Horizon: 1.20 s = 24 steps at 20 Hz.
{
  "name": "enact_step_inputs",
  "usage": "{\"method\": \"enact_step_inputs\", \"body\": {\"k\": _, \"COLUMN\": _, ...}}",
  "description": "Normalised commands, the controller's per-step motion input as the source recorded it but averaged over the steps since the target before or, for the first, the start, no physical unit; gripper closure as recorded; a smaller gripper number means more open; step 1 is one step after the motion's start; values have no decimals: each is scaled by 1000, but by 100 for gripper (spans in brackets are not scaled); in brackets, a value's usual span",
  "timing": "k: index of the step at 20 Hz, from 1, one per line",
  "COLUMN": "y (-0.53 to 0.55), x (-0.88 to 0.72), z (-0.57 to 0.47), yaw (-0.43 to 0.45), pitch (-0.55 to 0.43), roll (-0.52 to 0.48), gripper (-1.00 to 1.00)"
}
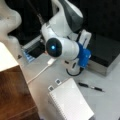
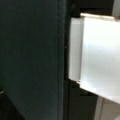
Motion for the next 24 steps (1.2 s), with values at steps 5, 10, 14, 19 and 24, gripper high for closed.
{"method": "enact_step_inputs", "body": {"k": 5, "y": -133, "x": 71, "z": -257, "yaw": -42, "pitch": -61, "roll": 299, "gripper": -100}}
{"method": "enact_step_inputs", "body": {"k": 10, "y": -145, "x": 76, "z": -200, "yaw": -51, "pitch": -42, "roll": 278, "gripper": -100}}
{"method": "enact_step_inputs", "body": {"k": 14, "y": -71, "x": 59, "z": -84, "yaw": -42, "pitch": -40, "roll": 295, "gripper": -100}}
{"method": "enact_step_inputs", "body": {"k": 19, "y": -9, "x": 77, "z": -89, "yaw": -48, "pitch": -61, "roll": 315, "gripper": -100}}
{"method": "enact_step_inputs", "body": {"k": 24, "y": -20, "x": 61, "z": -131, "yaw": -22, "pitch": -71, "roll": 295, "gripper": -100}}
